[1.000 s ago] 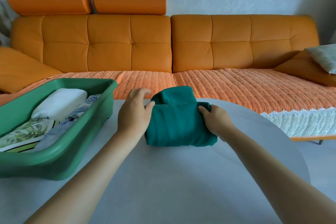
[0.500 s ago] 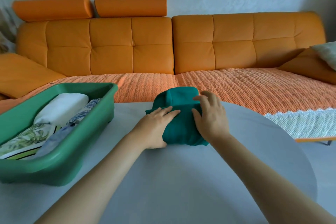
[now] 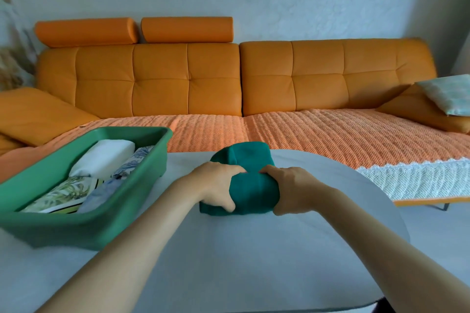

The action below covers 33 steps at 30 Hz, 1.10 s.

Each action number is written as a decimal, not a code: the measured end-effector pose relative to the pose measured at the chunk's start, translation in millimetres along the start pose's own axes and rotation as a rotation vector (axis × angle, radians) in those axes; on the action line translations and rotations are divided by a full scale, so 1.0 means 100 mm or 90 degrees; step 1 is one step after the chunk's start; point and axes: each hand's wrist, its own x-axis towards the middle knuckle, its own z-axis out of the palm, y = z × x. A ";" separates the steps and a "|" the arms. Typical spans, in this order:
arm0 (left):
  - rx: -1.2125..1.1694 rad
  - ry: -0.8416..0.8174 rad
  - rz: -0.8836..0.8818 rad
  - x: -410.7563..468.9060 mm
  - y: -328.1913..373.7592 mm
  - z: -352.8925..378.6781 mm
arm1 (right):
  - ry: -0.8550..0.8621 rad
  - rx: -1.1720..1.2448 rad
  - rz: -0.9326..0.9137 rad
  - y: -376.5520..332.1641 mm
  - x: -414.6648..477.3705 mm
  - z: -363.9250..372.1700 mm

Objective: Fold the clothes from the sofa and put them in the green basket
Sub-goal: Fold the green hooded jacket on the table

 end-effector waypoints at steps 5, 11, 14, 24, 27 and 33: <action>-0.367 -0.229 -0.001 -0.24 -0.12 -0.45 | -0.211 0.289 0.017 0.00 -0.12 -0.46; -0.626 -0.167 -0.099 -0.21 -0.47 -0.35 | -0.158 0.662 0.103 0.14 0.04 -0.39; -0.508 0.065 -0.130 -0.07 -0.57 -0.32 | -0.109 0.678 0.176 0.15 0.28 -0.25; -0.216 0.091 -0.131 0.32 -0.32 0.03 | -0.025 0.372 0.275 0.16 0.88 0.00; -0.374 0.020 -0.210 0.48 -0.46 0.04 | 0.023 0.286 0.279 0.15 0.94 0.04; -0.419 -0.069 -0.366 0.81 -0.57 -0.09 | -0.026 0.367 0.424 0.12 1.12 -0.02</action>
